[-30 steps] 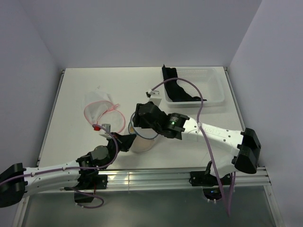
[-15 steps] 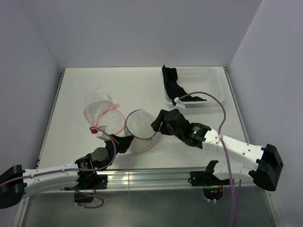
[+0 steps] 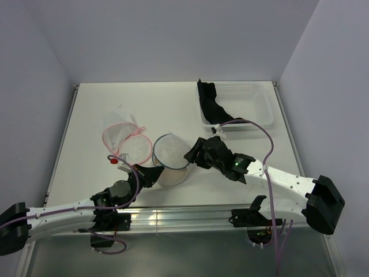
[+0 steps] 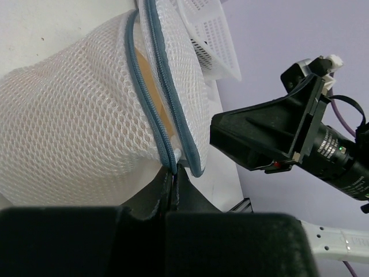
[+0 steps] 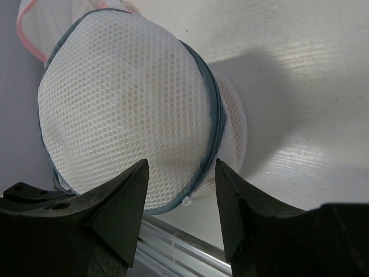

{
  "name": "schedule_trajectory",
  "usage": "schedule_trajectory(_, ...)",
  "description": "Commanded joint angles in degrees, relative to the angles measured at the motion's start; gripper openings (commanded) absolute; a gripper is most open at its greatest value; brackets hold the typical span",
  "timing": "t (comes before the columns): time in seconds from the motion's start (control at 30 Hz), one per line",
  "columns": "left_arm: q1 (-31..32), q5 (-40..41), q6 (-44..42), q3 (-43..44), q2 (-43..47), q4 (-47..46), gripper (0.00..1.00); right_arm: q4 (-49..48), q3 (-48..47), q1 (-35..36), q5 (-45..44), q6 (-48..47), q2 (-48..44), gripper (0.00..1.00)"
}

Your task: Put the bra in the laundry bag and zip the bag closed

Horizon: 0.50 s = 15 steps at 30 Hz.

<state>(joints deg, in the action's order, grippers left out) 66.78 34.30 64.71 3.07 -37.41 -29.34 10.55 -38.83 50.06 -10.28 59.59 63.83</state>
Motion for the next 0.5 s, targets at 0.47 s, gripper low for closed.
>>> schedule_trajectory(0.47, 0.1, -1.17, 3.67, -4.74, 2.52, -2.3, 0.0, -12.46, 5.69, -4.44, 3.42, 3.69, 1.73, 0.59)
